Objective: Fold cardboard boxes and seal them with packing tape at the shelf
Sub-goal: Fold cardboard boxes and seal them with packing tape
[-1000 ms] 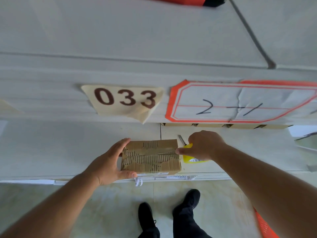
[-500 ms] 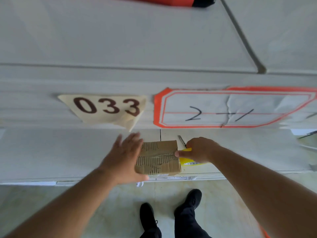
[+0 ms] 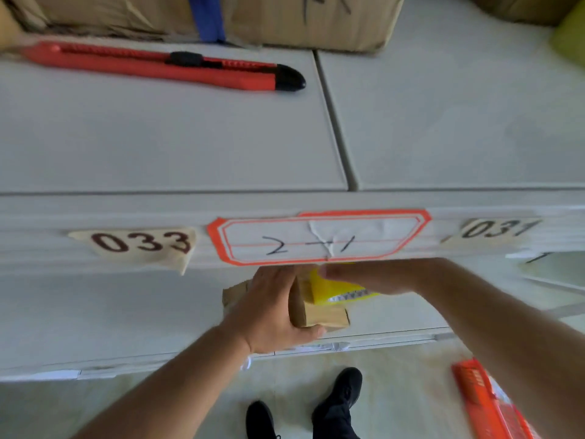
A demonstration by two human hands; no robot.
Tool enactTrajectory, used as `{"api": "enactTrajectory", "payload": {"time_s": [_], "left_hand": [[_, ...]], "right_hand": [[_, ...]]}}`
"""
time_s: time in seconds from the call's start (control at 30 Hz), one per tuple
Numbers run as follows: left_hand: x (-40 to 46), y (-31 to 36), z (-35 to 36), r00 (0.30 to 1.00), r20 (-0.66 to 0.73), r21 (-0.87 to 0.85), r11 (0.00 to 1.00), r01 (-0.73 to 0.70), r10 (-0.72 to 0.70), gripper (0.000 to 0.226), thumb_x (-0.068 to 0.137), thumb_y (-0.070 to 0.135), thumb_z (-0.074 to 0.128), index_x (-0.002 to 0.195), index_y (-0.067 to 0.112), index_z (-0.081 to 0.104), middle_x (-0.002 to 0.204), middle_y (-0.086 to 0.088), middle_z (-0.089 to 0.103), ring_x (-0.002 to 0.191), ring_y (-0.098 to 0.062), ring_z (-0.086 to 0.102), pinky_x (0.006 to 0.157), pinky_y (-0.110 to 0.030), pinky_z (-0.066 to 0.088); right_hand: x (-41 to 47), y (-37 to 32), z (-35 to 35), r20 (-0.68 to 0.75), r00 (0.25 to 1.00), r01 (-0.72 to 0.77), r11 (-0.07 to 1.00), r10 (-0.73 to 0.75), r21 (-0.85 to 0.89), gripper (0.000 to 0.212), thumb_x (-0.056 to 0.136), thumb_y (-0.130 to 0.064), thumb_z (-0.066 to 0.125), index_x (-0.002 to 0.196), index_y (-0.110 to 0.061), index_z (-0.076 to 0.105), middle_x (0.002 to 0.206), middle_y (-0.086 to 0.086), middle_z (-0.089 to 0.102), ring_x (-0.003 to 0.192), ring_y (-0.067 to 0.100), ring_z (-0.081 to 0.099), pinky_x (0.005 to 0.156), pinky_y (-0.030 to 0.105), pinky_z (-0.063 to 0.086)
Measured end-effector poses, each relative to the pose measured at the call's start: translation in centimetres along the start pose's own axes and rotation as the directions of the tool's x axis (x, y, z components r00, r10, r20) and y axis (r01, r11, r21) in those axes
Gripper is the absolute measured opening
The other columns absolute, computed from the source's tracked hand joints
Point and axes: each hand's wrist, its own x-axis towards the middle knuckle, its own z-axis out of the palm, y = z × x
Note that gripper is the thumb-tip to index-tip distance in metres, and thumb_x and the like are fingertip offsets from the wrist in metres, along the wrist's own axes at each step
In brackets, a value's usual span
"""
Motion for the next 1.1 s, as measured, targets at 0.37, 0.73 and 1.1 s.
{"api": "enactTrajectory", "payload": {"time_s": [0.37,0.73,1.1], "left_hand": [[-6.4,-6.2,-3.1,0.997,0.040,-0.128,0.989,0.072,-0.068,0.118,0.062,0.051,0.093,0.156,0.038,0.023,0.148,0.008,0.032,0.131,0.021,0.032,0.109,-0.003,0.027],[-6.8,-7.0,-2.8,0.985,0.104,-0.085,0.985,0.150,-0.141,0.125,0.063,0.071,0.083,0.158,0.028,0.014,0.146,0.022,0.019,0.115,-0.006,0.053,0.102,-0.022,0.048],[-6.9,-6.6,-3.2,0.975,0.131,-0.070,0.979,0.191,-0.181,0.126,0.062,0.075,0.079,0.159,0.026,0.014,0.150,0.019,0.019,0.124,-0.002,0.047,0.108,-0.027,0.046]], "right_hand": [[0.0,-11.7,6.2,-0.137,0.962,0.114,0.802,-0.237,-0.586,0.061,0.086,-0.078,0.059,0.123,-0.028,0.061,0.107,-0.006,0.067,0.095,0.019,0.064,0.080,0.033,0.050],[-0.3,-3.0,-0.3,-0.338,0.938,-0.290,0.697,0.072,-0.656,0.077,0.080,-0.090,0.050,0.130,-0.031,0.059,0.134,-0.005,0.059,0.122,0.021,0.056,0.090,0.035,0.043],[2.4,1.2,0.9,-0.410,0.912,-0.298,0.676,-0.007,-0.674,0.063,0.075,-0.094,0.048,0.089,-0.034,0.062,0.093,-0.010,0.061,0.094,0.018,0.057,0.074,0.033,0.042]]}}
